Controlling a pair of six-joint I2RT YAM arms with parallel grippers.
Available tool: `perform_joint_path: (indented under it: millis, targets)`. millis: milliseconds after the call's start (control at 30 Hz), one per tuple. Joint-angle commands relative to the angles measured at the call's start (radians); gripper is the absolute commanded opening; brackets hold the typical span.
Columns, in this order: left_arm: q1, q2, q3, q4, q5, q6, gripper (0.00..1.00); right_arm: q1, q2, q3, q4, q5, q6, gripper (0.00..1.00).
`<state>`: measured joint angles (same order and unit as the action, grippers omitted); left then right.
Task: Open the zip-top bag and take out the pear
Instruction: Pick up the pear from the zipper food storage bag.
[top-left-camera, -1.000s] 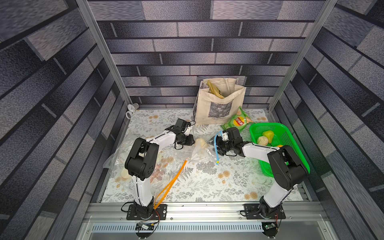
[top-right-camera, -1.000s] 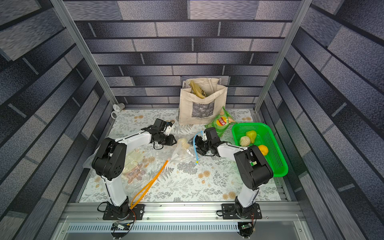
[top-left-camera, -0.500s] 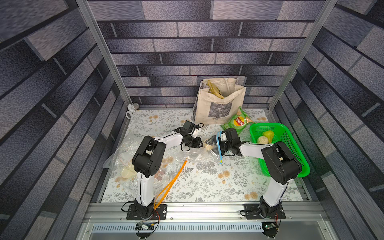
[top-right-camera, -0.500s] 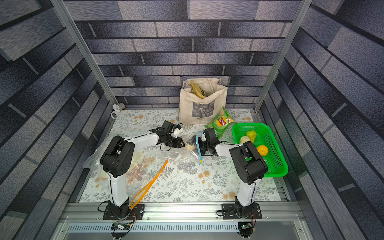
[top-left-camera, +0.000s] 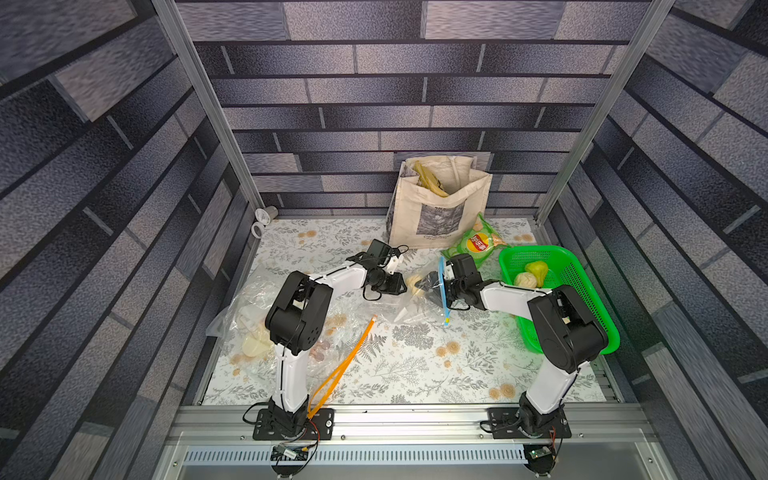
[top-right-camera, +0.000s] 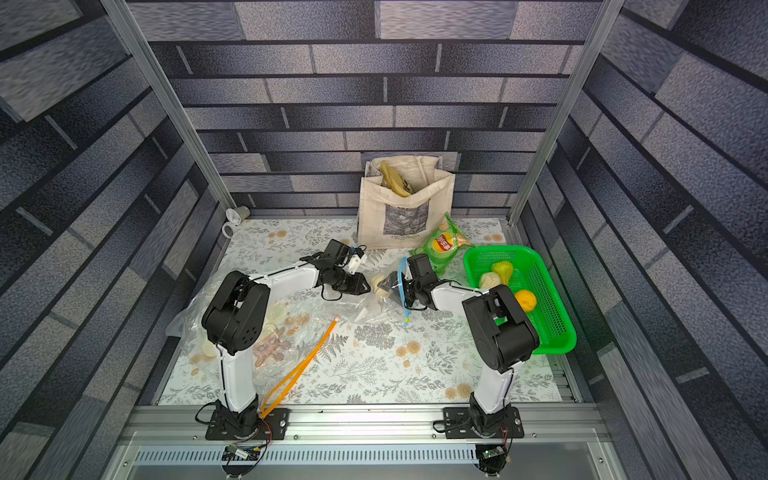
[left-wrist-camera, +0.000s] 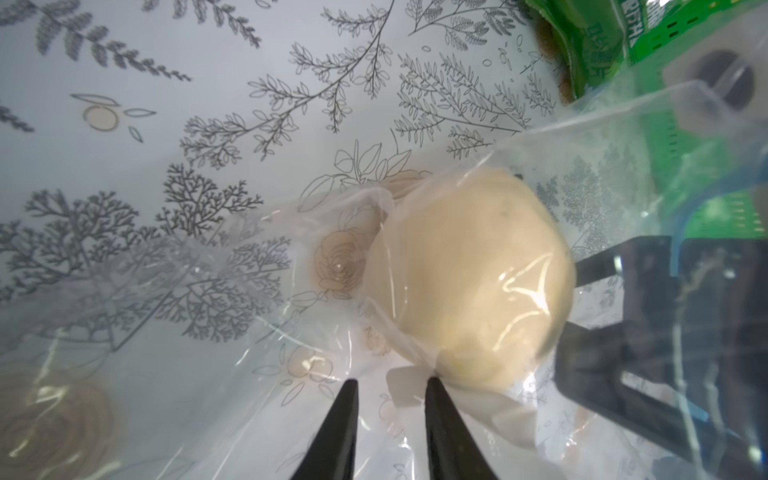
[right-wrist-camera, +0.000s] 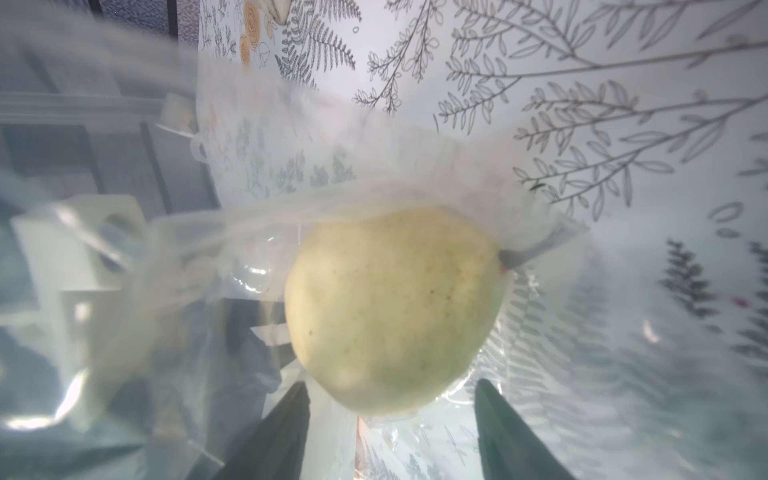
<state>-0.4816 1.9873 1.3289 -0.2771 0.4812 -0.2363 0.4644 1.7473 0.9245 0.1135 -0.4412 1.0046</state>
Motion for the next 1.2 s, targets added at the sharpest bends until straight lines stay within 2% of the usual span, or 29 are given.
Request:
perform_joint_path:
  millis: [0,167,333,933,1167]
  targets:
    - [0.018,0.018,0.000,-0.033,-0.016,0.012,0.29,-0.004,-0.072,-0.011,-0.118,0.002,-0.061,0.65]
    - [0.021,0.022,-0.003,-0.017,0.000,0.012,0.29,-0.005,-0.063,0.003,-0.098,-0.043,-0.080,0.84]
    - [0.012,0.025,0.007,-0.011,0.011,0.011,0.29,-0.006,0.001,0.042,-0.032,-0.032,-0.010,0.88]
    - [0.003,0.090,0.071,-0.008,0.070,0.047,0.29,0.008,0.164,0.122,0.047,0.043,0.155,0.90]
    - [0.006,0.099,0.078,-0.012,0.076,0.054,0.29,0.011,0.160,0.132,0.000,0.102,0.156,0.78]
